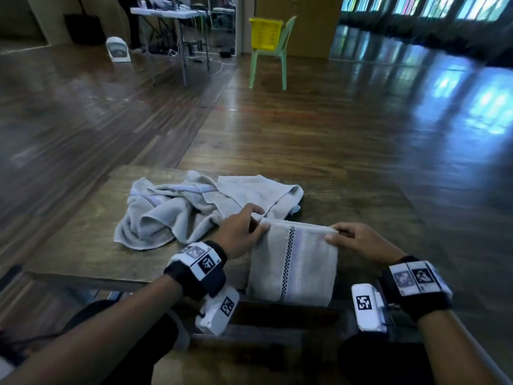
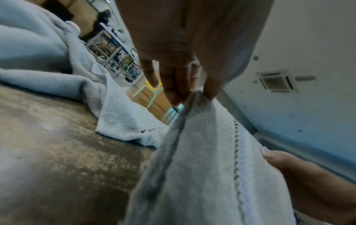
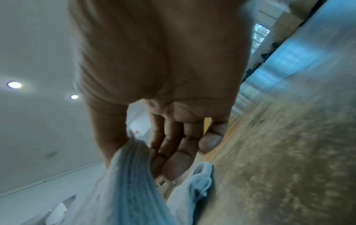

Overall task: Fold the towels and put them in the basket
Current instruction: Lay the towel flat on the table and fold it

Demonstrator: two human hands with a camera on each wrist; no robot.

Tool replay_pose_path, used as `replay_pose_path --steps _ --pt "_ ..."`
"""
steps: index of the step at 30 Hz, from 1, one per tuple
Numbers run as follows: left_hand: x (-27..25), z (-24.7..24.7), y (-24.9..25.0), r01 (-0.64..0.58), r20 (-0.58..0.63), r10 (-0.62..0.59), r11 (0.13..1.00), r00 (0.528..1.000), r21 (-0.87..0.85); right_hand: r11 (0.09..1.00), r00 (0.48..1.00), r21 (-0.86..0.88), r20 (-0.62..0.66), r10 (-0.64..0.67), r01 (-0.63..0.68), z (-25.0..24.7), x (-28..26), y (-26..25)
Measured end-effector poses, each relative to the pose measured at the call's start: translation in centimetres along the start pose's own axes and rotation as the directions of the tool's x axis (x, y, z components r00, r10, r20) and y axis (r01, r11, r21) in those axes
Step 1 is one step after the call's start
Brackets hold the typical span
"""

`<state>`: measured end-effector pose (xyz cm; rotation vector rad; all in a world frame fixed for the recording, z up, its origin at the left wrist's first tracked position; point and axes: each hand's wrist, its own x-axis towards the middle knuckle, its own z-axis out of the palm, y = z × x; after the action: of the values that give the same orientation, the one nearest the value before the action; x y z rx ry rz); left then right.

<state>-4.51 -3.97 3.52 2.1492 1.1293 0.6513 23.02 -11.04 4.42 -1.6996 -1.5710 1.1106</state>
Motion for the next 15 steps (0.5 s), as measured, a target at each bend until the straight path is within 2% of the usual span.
replay_pose_path --steps 3,7,9,12,15 --pt "1.6 1.6 -0.9 0.064 0.172 -0.073 0.996 0.982 0.056 0.993 0.996 -0.08 0.013 0.089 -0.088 0.2 1.3 1.7" --pt "2.9 3.6 -2.7 0.169 0.247 -0.2 0.975 0.948 0.142 0.968 0.978 -0.154 0.037 0.208 -0.2 1.7 3.1 3.7" --pt "3.5 4.2 -3.5 0.128 0.277 -0.208 0.952 0.938 0.279 0.956 0.976 -0.215 0.041 0.215 -0.201 2.3 3.6 4.3" --pt "4.1 4.3 -4.1 -0.001 0.317 -0.17 0.879 0.933 0.476 0.912 0.986 -0.384 0.022 0.165 -0.144 2.6 4.1 4.6" --pt "4.5 4.4 -4.5 -0.114 0.357 -0.049 0.9 0.933 0.421 0.879 0.992 -0.466 0.012 0.122 -0.103 2.4 4.6 4.4"
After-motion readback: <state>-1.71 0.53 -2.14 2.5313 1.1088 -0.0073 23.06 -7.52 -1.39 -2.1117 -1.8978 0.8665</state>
